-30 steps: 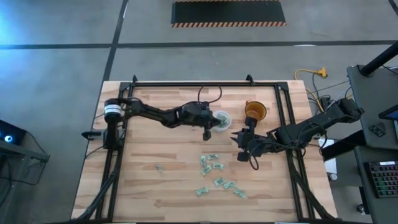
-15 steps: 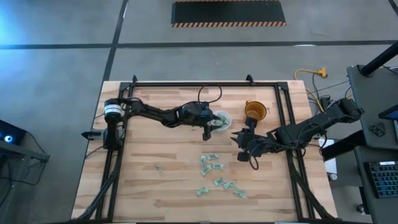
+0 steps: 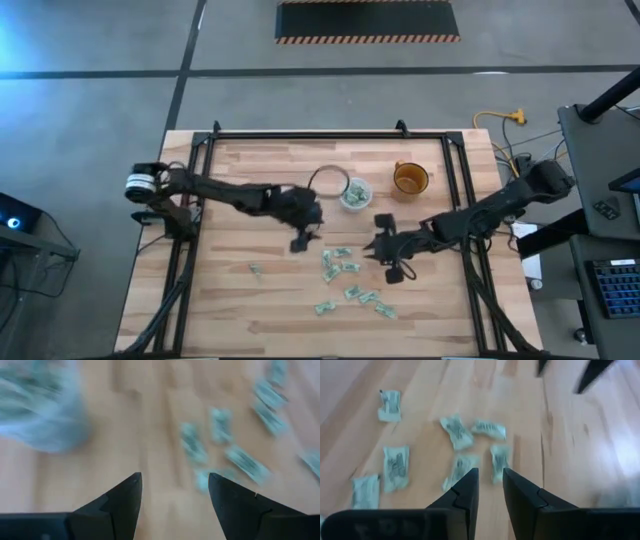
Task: Pick and place Stevia / Truvia into bins
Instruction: Put the green stevia packet into the transparent bin
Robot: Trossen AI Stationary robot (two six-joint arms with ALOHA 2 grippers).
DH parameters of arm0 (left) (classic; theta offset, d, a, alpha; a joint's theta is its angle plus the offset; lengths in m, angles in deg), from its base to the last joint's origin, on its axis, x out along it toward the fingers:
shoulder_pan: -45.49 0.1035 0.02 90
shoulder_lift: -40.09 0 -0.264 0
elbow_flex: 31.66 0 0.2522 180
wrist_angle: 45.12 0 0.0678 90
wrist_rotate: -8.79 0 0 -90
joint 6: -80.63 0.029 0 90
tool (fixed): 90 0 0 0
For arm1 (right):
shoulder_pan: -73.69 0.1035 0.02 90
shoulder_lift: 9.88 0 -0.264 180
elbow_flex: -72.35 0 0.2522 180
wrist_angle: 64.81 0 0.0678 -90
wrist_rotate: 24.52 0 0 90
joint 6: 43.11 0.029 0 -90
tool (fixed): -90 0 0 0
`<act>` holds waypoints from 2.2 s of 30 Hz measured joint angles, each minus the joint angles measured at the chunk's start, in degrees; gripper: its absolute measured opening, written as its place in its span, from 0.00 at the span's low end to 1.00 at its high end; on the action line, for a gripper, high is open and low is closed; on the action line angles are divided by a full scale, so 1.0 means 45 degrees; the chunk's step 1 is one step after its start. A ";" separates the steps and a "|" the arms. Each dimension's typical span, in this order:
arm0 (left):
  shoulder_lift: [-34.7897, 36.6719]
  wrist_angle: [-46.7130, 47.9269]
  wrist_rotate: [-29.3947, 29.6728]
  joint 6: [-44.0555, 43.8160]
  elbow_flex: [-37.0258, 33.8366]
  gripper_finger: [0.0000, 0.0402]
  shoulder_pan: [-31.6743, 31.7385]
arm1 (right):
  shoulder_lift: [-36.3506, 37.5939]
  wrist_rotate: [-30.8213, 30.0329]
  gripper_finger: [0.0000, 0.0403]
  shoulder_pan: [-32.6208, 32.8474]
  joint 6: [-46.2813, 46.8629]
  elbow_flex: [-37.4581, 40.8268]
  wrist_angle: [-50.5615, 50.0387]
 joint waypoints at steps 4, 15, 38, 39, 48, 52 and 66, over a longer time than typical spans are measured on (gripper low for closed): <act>0.0766 0.0002 0.0278 -0.0228 -0.0987 0.53 -0.1239 | -0.1182 0.0153 0.20 -0.0031 -0.1018 -0.0220 0.1265; 0.1753 0.0088 0.1550 -0.1844 -0.2586 0.53 -0.2552 | -0.3956 0.0175 0.25 -0.0859 -0.0879 -0.1893 0.0903; 0.1818 0.0082 0.1600 -0.2040 -0.2598 0.53 -0.2540 | -0.4853 0.0185 0.41 -0.1360 0.0482 -0.2263 -0.0102; 0.1813 0.0083 0.1600 -0.2040 -0.2598 0.53 -0.2540 | -0.4945 0.0182 0.41 -0.1365 0.0474 -0.2254 -0.0092; 0.1803 0.0040 0.1595 -0.2038 -0.2618 0.53 -0.2540 | -0.5506 0.0192 0.37 -0.1637 0.0093 -0.2516 -0.0146; 0.1803 0.0043 0.1595 -0.2038 -0.2618 0.53 -0.2540 | -0.5430 0.0185 0.28 -0.1649 0.0032 -0.2521 -0.0474; 0.1803 0.0053 0.1605 -0.2018 -0.2637 0.53 -0.2540 | -0.4088 -0.0055 0.02 -0.1634 -0.0526 -0.2511 -0.1717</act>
